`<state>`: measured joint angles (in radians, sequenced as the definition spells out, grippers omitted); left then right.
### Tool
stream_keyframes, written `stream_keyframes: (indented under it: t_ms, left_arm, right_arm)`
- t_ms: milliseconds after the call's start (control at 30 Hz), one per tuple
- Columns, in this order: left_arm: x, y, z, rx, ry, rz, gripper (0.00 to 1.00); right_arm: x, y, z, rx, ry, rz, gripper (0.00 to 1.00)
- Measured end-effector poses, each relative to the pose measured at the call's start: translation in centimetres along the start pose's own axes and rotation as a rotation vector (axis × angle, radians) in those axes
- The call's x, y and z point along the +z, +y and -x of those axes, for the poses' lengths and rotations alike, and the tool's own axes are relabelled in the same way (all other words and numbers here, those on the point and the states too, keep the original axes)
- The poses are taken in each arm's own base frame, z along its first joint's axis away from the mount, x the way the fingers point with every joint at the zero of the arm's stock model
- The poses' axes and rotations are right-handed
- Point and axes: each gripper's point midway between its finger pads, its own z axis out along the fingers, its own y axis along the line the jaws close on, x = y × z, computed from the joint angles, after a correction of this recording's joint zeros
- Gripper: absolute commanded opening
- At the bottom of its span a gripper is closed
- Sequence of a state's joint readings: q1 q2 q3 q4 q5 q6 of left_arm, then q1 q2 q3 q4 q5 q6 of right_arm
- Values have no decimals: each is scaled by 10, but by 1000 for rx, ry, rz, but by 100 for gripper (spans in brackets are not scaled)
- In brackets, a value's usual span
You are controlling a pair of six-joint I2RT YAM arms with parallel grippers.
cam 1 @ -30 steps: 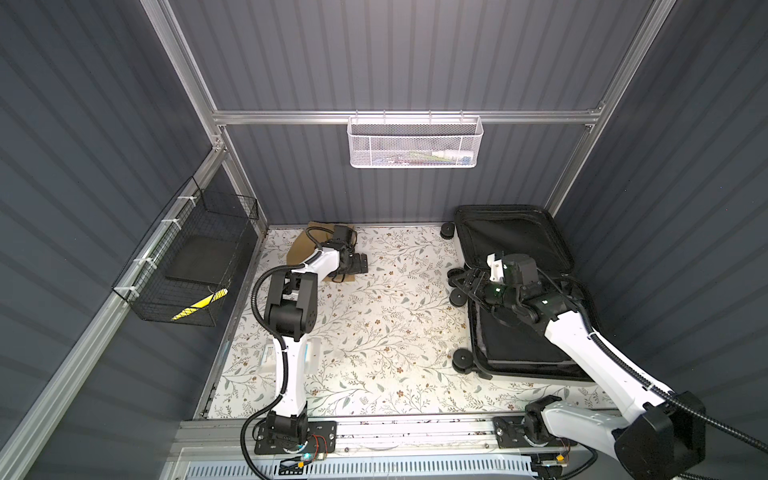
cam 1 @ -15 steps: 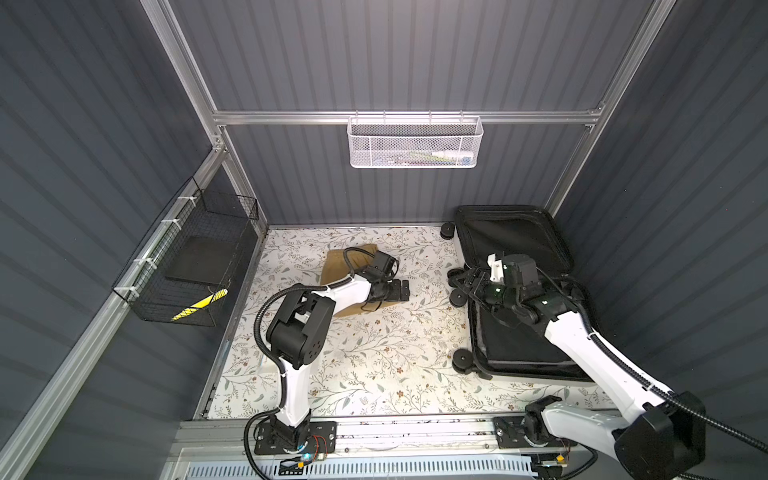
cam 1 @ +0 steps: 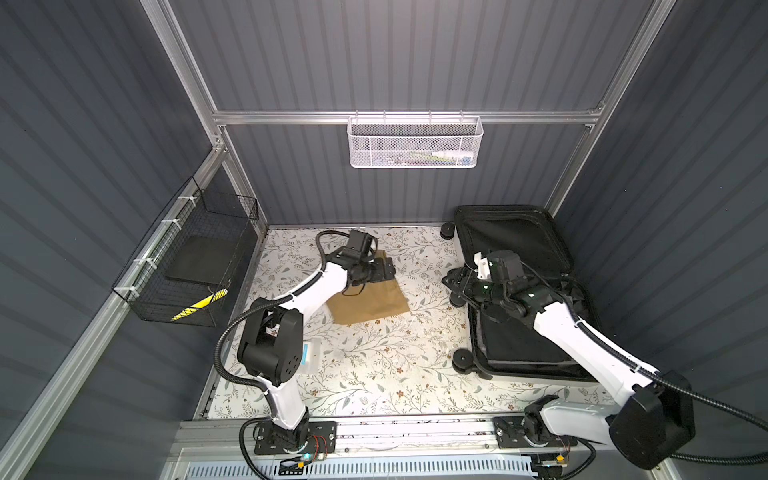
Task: Pack the luggage
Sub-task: 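Lower both grippers to opposite edges of the tan shorts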
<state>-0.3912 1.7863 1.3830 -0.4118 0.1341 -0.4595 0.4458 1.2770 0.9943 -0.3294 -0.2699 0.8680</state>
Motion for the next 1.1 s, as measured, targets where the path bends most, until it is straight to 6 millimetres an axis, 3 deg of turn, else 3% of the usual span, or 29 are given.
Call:
stream_keyframes:
  t_ms: [267,467,667,900,1100]
  left_arm:
    - [-12,95,41,-156,-52,79,100]
    - [0,140,63,-225,-61,67,100]
    - [21,149,65,-214,-25,30,100]
    - [47,154,58,-213,25,-41,100]
    - [56,152,59,-201,37,-82,100]
  right_arm:
    - [52,13,-38,-67,136,-52,79]
    - [90,1,-65,-85,224,-124,80]
    - [109,-19,-75,-72,257,-188,80]
    - [126,-29,-80,-51,276,-204,80]
    - [137,-33,-85,-33,290,-200,79]
